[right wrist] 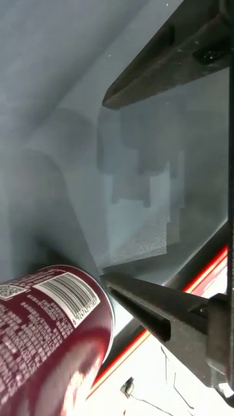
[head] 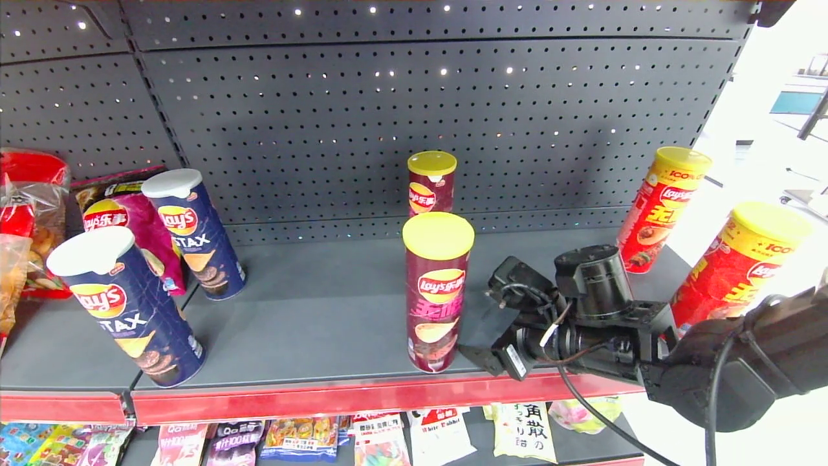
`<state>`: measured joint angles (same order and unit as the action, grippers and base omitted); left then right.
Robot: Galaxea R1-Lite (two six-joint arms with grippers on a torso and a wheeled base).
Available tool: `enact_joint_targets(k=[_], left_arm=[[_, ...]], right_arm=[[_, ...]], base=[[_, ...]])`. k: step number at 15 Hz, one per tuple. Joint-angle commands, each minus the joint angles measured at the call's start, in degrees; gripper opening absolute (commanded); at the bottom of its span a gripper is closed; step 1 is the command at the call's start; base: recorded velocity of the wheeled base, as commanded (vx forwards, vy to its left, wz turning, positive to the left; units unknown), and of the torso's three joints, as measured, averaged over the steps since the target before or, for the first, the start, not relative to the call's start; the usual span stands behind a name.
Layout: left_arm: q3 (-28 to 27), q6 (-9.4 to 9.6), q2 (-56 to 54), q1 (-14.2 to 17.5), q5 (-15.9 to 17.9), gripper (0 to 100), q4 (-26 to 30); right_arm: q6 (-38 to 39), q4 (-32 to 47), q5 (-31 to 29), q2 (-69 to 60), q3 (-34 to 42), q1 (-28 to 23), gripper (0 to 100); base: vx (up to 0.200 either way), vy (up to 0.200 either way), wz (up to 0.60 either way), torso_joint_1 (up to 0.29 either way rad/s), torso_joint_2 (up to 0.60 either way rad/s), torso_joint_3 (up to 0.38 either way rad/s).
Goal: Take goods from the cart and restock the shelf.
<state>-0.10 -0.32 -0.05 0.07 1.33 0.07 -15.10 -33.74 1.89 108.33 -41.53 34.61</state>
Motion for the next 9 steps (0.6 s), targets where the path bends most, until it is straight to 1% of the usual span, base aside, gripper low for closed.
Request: enact_joint_targets(k=[1,9], left_arm=[[0.0,-0.03,0.0,0.0,0.0,100,0.0],[0.0,-0.03,0.0,0.0,0.0,100,0.0]], right_arm=[[0.0,0.0,0.0,0.4,-0.6,0.1,100],[-0.2,0.0,0.0,0.9,-1.4,1.3,100]], base=[[0.0,0.0,0.0,0.0,0.0,0.0],[0.0,0.0,0.0,0.0,0.0,0.0]])
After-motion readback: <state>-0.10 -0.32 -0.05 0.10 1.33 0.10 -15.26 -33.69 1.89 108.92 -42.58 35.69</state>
